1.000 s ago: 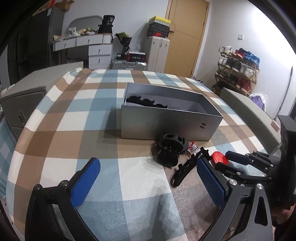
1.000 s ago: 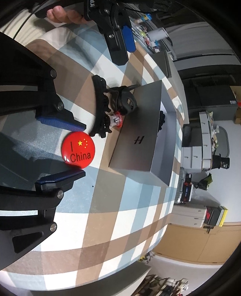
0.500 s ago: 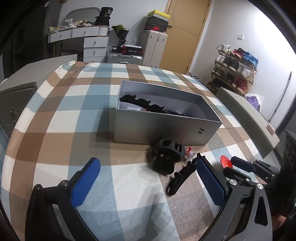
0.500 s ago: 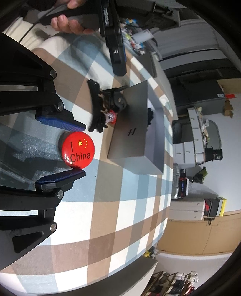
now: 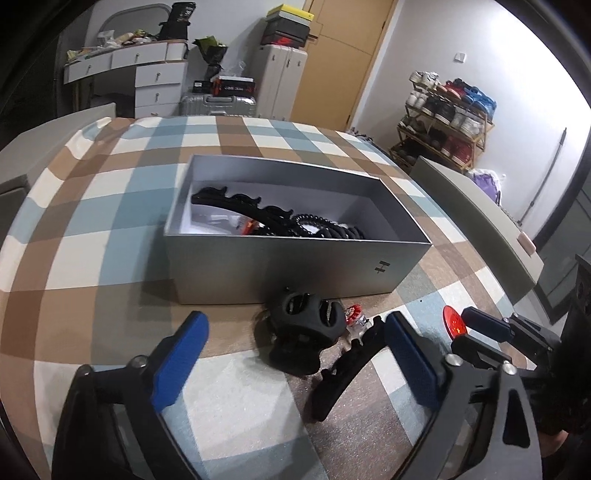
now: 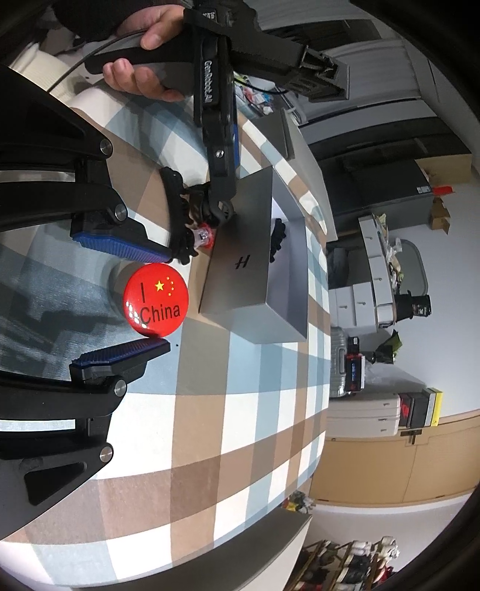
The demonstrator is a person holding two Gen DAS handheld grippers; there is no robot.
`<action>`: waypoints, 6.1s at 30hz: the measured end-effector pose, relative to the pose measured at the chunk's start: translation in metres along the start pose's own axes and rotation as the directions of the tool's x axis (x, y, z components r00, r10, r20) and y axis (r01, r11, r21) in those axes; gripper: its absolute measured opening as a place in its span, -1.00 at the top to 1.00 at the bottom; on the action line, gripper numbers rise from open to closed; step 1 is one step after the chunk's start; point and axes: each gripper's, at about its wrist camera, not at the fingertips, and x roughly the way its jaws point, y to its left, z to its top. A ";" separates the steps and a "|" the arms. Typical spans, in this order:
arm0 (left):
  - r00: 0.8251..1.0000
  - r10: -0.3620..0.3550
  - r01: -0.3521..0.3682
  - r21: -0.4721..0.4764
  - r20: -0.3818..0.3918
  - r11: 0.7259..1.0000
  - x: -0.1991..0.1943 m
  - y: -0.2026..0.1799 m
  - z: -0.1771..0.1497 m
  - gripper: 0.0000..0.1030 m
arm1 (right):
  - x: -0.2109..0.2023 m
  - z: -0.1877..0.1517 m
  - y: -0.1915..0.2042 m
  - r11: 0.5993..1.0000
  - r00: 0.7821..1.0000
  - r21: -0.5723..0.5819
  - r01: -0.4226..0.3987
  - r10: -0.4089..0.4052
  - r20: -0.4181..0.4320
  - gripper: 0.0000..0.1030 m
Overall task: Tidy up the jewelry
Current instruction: 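Grasp the black round clip with the left tool, then carry both held items into the grey box and open both tools, then withdraw both tools from the box over the table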
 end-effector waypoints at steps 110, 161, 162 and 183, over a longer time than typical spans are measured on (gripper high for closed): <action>0.993 -0.107 0.107 0.001 0.057 0.994 0.019 0.016 0.083 0.60 | 0.089 0.117 -0.004 0.975 0.978 0.079 -0.206 0.207 -0.002 0.18; 0.967 0.118 -0.119 -0.008 0.228 0.993 -0.077 -0.001 0.031 -0.64 | -0.056 0.080 0.028 0.991 0.976 0.046 -0.128 0.117 0.184 -0.74; 0.965 0.122 -0.124 -0.007 0.231 0.992 -0.077 -0.002 0.030 -0.65 | -0.057 0.078 0.029 0.991 0.976 0.044 -0.126 0.116 0.183 -0.75; 0.954 0.227 -0.229 -0.014 0.196 0.973 -0.049 0.012 -0.020 -0.97 | -0.007 0.042 0.024 0.990 0.993 0.085 -0.111 0.108 0.038 -0.80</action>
